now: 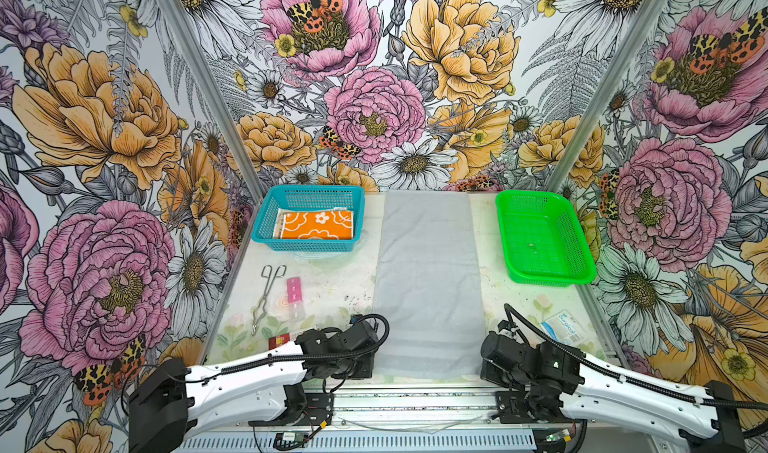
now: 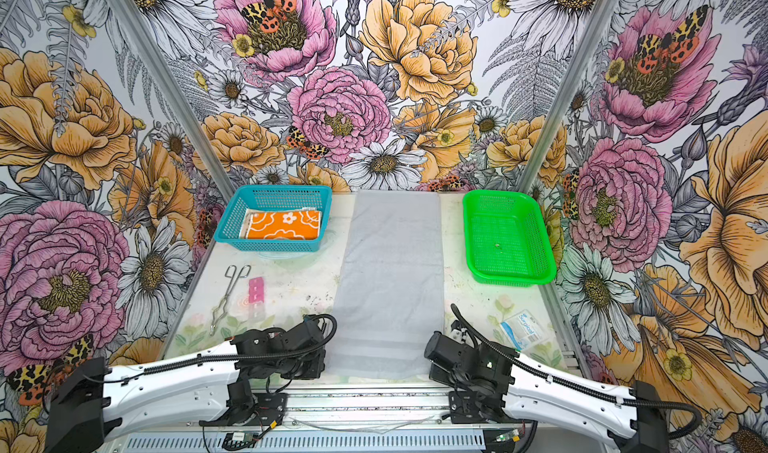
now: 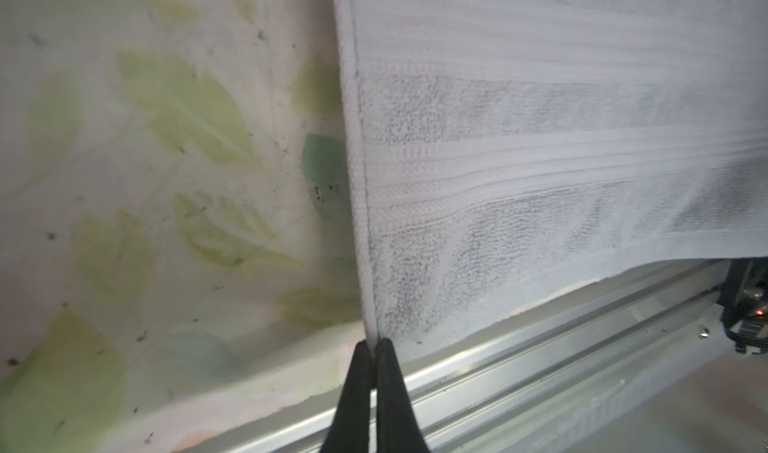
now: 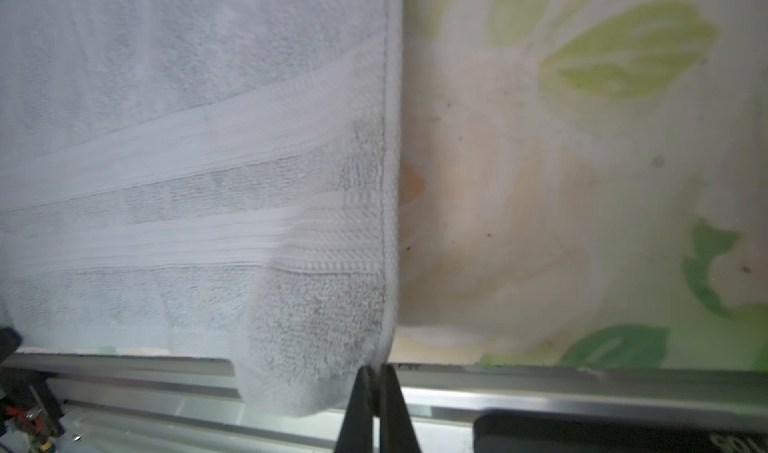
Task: Fold and stack the towels
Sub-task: 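Bring the right gripper back and grasp the towel's near corners with both grippers, then lift the near edge with both grippers and fold it toward the far edge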
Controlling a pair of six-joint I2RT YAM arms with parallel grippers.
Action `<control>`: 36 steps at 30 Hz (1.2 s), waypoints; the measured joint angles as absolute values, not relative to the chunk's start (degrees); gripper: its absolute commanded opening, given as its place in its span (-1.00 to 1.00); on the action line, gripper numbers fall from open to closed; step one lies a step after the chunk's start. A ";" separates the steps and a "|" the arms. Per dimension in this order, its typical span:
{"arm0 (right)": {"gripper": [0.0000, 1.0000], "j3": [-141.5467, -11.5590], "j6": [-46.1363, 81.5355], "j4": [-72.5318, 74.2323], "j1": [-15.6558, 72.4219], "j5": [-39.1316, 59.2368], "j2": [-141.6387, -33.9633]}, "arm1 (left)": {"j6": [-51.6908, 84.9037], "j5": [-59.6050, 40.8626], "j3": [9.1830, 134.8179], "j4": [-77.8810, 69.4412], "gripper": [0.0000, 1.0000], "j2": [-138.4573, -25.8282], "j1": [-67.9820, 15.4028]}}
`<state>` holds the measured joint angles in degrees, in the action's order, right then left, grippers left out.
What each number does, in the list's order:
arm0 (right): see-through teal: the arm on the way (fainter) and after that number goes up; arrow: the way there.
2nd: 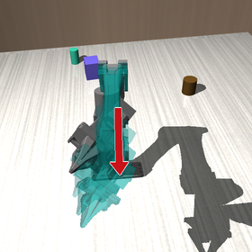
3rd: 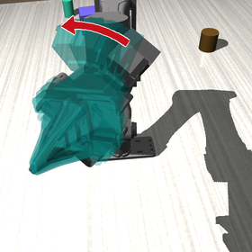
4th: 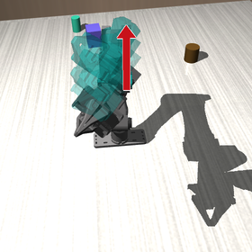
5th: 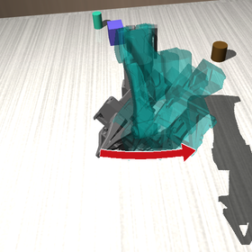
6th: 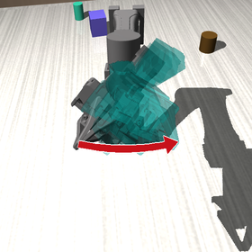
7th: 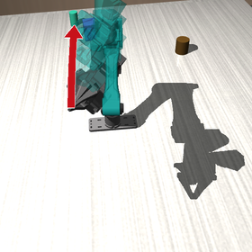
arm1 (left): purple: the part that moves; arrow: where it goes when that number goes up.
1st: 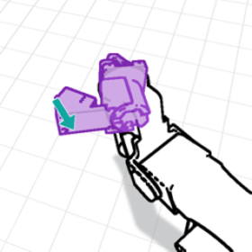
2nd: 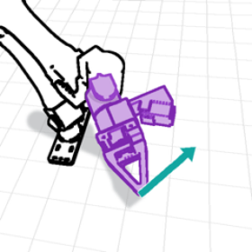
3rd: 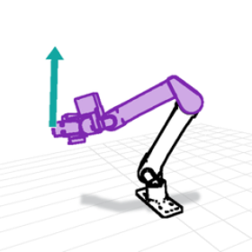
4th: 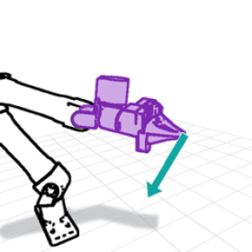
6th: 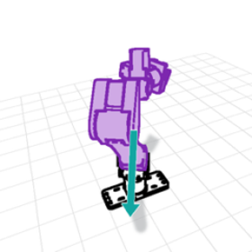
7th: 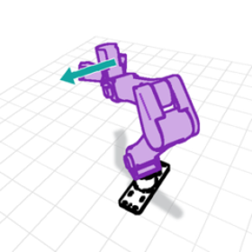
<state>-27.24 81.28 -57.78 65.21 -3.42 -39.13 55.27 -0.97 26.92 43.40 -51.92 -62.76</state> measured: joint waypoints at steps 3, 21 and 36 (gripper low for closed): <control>-1.00 -33.61 80.38 -59.72 68.86 -4.47 -40.64 | 55.68 -0.43 28.60 46.72 -1.00 -47.37 -64.20; -1.00 -60.51 95.46 -81.19 97.12 -24.93 -48.29 | 65.65 14.37 45.32 66.78 -1.00 -43.22 -81.10; -1.00 -66.50 91.46 -87.02 85.93 -41.01 -38.98 | 45.58 8.71 57.89 60.36 -1.00 -54.98 -53.58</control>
<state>-66.50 91.46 -87.02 85.93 -41.01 -38.98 45.58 8.71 57.89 60.36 -54.98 -53.58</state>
